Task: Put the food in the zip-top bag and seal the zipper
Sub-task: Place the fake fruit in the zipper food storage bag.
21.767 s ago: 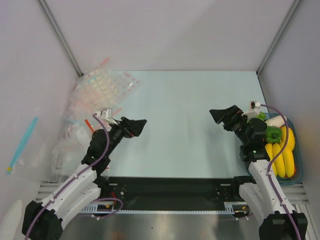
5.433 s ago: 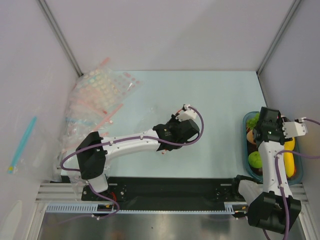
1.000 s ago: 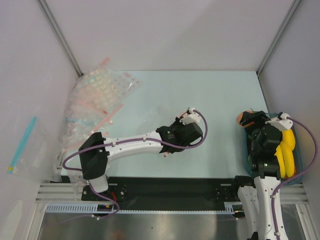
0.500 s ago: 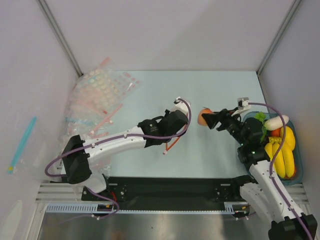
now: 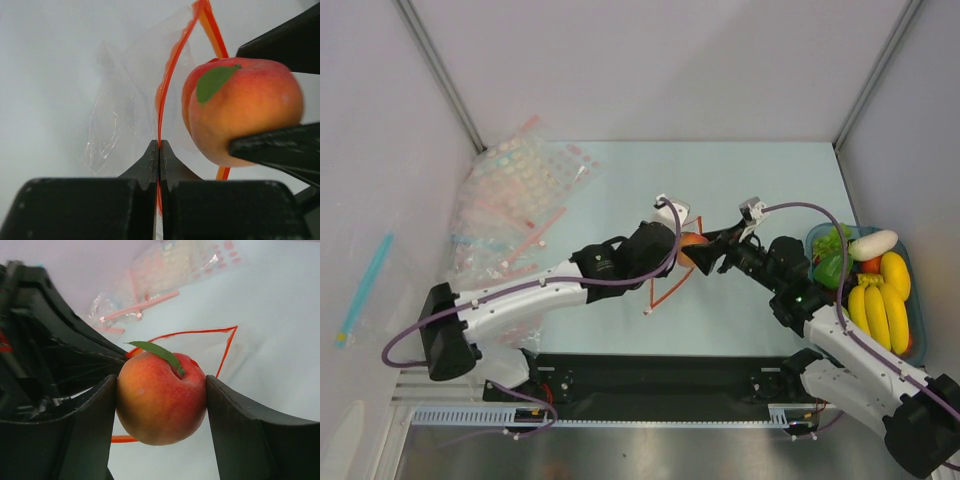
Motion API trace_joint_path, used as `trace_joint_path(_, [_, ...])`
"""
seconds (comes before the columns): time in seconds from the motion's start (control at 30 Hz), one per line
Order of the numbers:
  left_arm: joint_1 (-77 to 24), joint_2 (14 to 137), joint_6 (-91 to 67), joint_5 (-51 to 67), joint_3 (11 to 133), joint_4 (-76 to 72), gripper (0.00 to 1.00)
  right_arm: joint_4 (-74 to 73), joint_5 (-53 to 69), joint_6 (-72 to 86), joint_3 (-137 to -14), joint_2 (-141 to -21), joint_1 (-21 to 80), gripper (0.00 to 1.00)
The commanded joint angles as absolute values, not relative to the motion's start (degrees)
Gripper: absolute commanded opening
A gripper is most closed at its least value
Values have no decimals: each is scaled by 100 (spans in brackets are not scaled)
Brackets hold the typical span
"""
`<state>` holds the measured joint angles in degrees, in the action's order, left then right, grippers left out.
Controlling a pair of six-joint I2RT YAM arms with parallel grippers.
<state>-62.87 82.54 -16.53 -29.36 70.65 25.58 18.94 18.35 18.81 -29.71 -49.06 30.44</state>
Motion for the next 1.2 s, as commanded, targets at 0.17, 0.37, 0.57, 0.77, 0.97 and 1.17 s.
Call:
trace_joint_path(0.17, [-6293,7208,-1784,-2462,6575,1767,0,2136,1029,1591,-3217,-5221,3401,23])
trace_joint_path(0.37, [-6293,6864,-1784,-2286,6337,1486,0,2188,782,1494,-3269,-5387,3691,28])
trace_joint_path(0.57, [-6293,6829,-1810,-2109,6258,1345,0,2075,449,1257,-3472,-5757,4112,87])
trace_joint_path(0.77, [-6284,6978,-1960,-2530,6337,1538,0,2031,405,1160,-3463,-5573,4148,89])
trace_joint_path(0.97, [-5995,7084,-2250,-2943,6346,1775,0,1917,-368,1213,-3279,-4968,4140,79])
trace_joint_path(1.17, [-5915,6952,-2329,-3585,6117,1644,0,1244,-1648,1317,-3329,-4290,4148,70])
